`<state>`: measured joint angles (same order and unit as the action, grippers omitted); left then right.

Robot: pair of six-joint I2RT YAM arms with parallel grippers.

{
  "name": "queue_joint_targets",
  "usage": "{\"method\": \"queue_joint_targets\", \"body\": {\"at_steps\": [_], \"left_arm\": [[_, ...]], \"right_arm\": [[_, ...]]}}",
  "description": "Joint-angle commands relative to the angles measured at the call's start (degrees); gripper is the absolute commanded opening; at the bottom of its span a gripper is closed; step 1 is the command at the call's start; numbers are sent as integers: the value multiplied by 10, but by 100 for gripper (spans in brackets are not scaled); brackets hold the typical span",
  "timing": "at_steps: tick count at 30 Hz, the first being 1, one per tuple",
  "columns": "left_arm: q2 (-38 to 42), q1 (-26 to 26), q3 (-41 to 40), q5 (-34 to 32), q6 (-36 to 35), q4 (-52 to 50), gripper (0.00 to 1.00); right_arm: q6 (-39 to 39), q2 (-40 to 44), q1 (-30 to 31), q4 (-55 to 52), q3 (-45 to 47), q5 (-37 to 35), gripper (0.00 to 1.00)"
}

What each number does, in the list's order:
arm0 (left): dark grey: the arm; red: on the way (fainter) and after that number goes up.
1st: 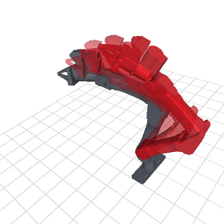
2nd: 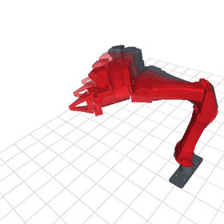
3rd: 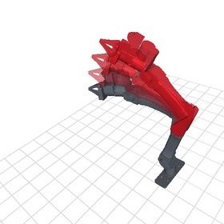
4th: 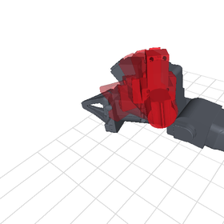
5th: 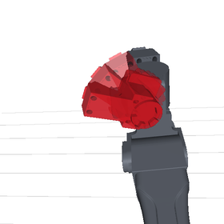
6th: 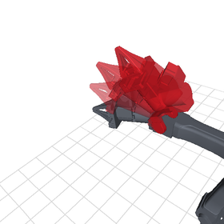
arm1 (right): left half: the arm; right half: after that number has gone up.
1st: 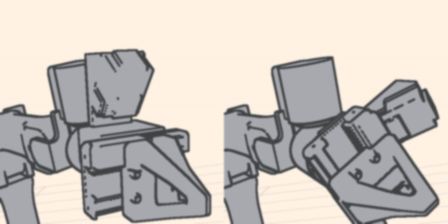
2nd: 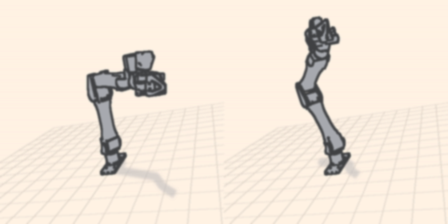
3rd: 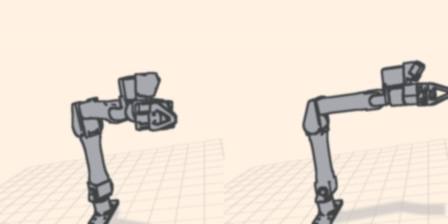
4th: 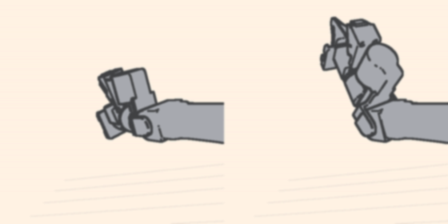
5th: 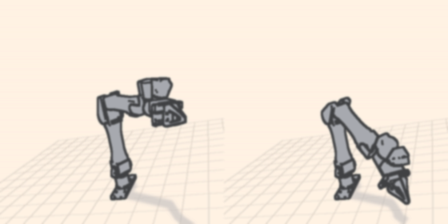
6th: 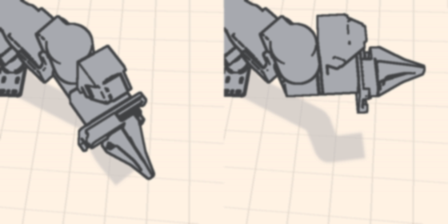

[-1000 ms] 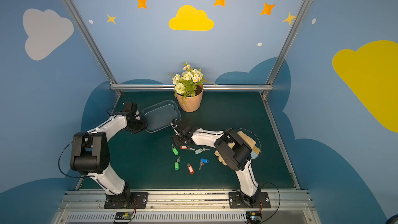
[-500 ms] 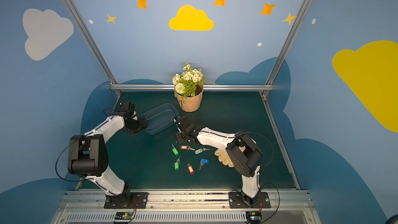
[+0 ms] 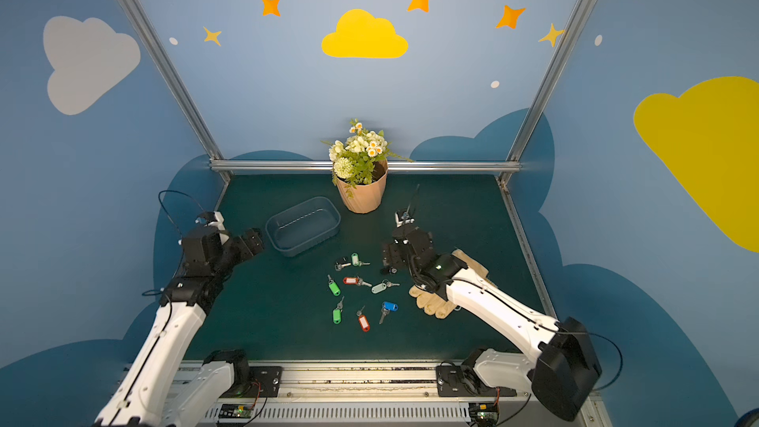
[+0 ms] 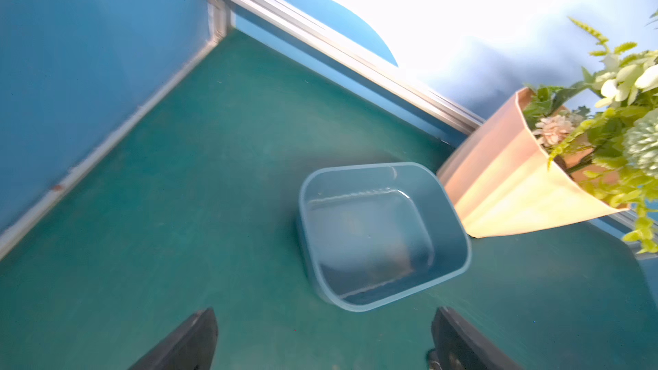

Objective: Take the keys out of the storage box
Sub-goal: Reset both arms

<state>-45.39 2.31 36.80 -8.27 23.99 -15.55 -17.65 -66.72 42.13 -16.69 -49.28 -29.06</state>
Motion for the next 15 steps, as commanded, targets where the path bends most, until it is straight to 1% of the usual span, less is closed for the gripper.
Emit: {"method": "queue_joint_targets", "body": {"at_steps": [1,2,3,5,6,7,8,10,12,14,15], "left_arm": [[62,-10,-92,-94,-32,79,100],[80,-13,-119,-103,-44,94,100],[92,-15,-146,-100,-63,122,100],[103,-21,-204,-80,-114,208,100],[105,-23,-231,-66,-144,255,100],[102,-27,-250,-54,-175,291,100],[94,-28,-266,-43,-209,319,100],[66,-27,-280,-52,-223,347,100],[18,-26,-272,-46,-226,352,100],[-33,-24,-266,-48,-229,386,100],[-54,-24,-250,-54,-226,371,100]], "right_arm": [[-31,38,-46,24,65,-176,98],[-37,45,-67,37,81,-198,98],[-7,50,-89,79,102,-201,98],[78,54,-116,180,156,-178,98],[134,53,-128,229,181,-159,98],[173,46,-141,278,202,-137,98],[196,36,-156,322,221,-113,98],[195,9,-190,346,226,-76,98],[169,-21,-228,341,218,-39,98],[164,-47,-254,358,220,-11,98],[163,-60,-267,380,228,5,98]]}}
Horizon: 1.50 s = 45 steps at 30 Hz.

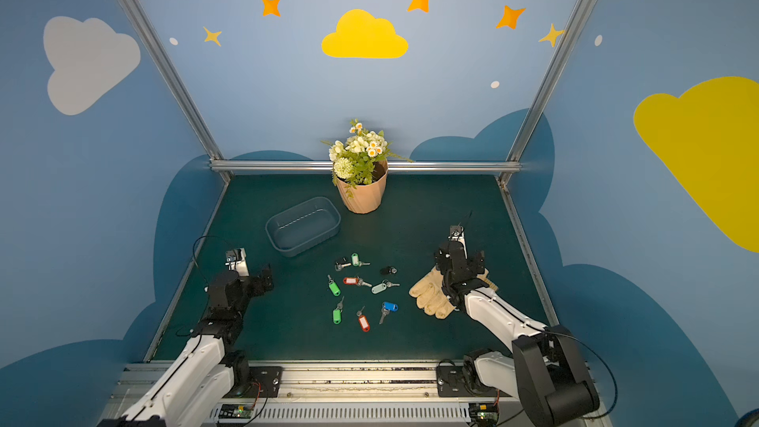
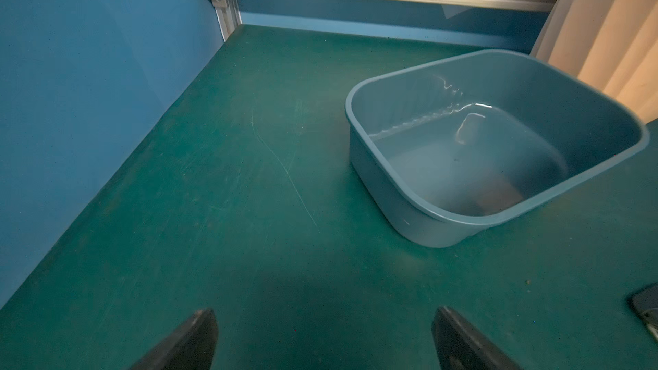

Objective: Take the keys out of the storage box
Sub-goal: Reset both arms

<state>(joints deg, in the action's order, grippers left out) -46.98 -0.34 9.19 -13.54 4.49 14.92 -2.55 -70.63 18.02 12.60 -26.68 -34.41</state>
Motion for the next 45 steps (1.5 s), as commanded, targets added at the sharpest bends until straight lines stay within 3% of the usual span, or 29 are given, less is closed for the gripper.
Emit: {"method": "queue_joint_targets", "body": {"at_steps": [1,7,10,12,21,27,33,40,42,43,44,45], "left_arm": [[-56,6,29,-6,-32,83,100],[-197,36,62,39,-48,204,100],[-253,46,69,62,-49,278,100],[-268,50,84,55,-50,270,100],[-275,69,101,58,-30,243,100],[-241,68,55,133,-63,293,100],[-277,68,108,149,-71,229,100],[-270,69,103,187,-83,230,100],[-266,71,104,226,-40,222,100],[-265,70,84,262,-15,271,100],[-276,59,74,302,-43,307,100],[-293,49,77,294,-65,316,100]], "right_arm": [[13,-31,-39,108,5,74,98],[12,-51,-114,144,1,188,98],[-8,-108,-158,237,24,250,98],[4,-149,-152,290,22,274,98],[31,-136,-143,220,0,276,98],[31,-137,-144,221,2,276,98],[32,-136,-144,221,1,276,98],[32,-137,-144,220,1,276,98],[31,-137,-144,220,1,276,98],[31,-136,-144,220,2,276,98],[31,-137,-144,220,1,276,98],[31,-137,-143,220,1,276,98]]}}
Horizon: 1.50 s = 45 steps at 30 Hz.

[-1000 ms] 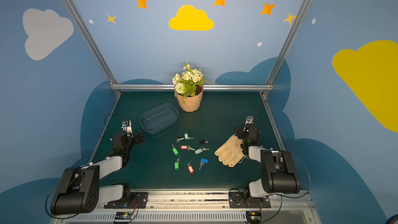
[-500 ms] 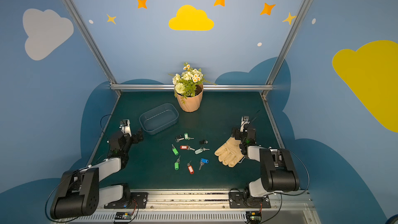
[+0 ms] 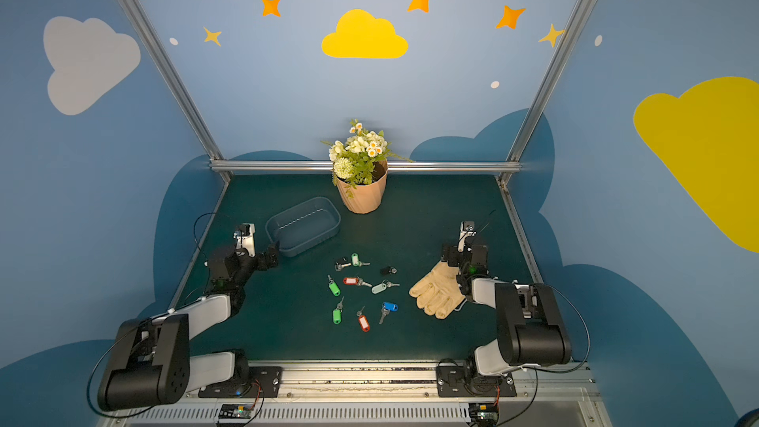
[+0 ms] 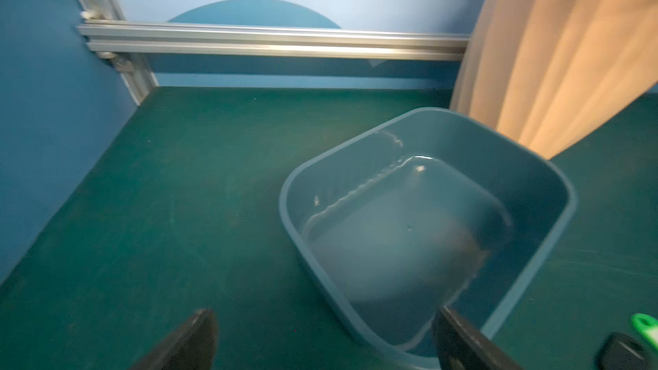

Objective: Take the keys out of the storage box
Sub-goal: Reset both arms

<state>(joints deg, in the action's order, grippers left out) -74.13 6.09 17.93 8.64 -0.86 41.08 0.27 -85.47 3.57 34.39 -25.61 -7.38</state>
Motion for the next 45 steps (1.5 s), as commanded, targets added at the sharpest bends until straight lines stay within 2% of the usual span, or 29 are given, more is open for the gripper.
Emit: {"method": "queue_joint_targets", "body": {"at_steps": [1,2,5,6,7,8,10,14,45], "left_arm": [[-44,-17,-4,51,-2,70,100],[-66,-14,1,34,4,81,100],[-166,-15,11,79,-2,176,100],[-167,-13,19,78,1,157,100],[-143,-11,35,44,7,81,100],[-134,-12,47,0,21,50,100],[-158,-10,35,-1,28,110,100],[-143,-11,46,-4,25,67,100],[-145,-20,49,-16,19,63,100]], "right_arm": [[3,11,0,2,-10,5,98],[3,12,1,2,-9,5,98],[3,12,1,2,-9,5,98],[3,11,0,3,-10,5,98],[3,12,0,2,-9,5,98],[3,11,1,2,-10,5,98],[3,12,0,2,-9,6,98],[3,12,1,3,-9,5,98],[3,12,1,3,-9,5,98]]}}
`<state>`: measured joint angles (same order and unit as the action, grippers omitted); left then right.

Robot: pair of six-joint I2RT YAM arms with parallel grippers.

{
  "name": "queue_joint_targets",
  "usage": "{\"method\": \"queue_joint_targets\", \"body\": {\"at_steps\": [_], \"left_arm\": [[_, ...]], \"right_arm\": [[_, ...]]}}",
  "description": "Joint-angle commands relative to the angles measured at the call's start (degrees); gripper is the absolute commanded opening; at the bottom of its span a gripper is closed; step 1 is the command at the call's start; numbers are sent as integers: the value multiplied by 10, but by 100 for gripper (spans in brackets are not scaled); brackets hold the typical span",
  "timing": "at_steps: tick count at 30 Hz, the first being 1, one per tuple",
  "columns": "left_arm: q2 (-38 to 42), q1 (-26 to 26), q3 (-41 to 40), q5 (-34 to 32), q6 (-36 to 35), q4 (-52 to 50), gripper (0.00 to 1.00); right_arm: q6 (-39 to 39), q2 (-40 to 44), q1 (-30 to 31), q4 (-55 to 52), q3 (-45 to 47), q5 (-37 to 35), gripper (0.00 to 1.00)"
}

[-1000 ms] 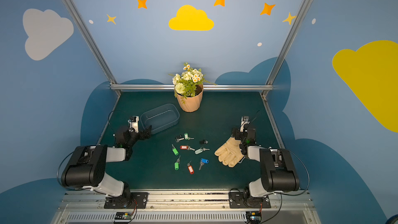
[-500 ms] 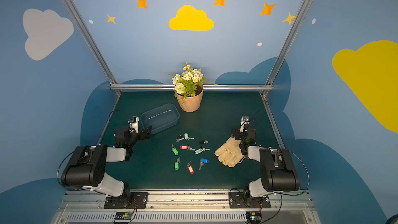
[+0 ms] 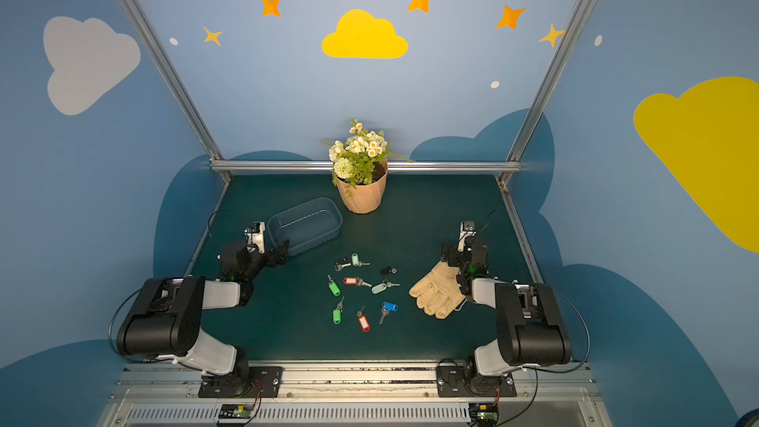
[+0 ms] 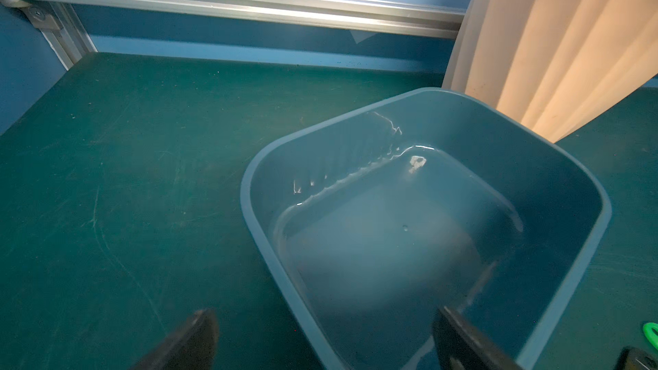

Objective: Take the keys out of the storage box
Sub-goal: Reset both arms

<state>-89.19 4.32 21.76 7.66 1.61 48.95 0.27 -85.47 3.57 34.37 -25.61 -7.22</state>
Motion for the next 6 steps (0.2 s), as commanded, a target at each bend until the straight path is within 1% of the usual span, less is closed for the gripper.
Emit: {"method": "queue_joint_targets", "body": {"at_steps": [1,6], "left_arm": [[5,-3,12,-7,-6,-17,100],[7,-3,11,-8,-6,-18,100]], "right_arm": [[3,12,1,3,-9,4,98],[3,12,0,4,-9,4,98]]}}
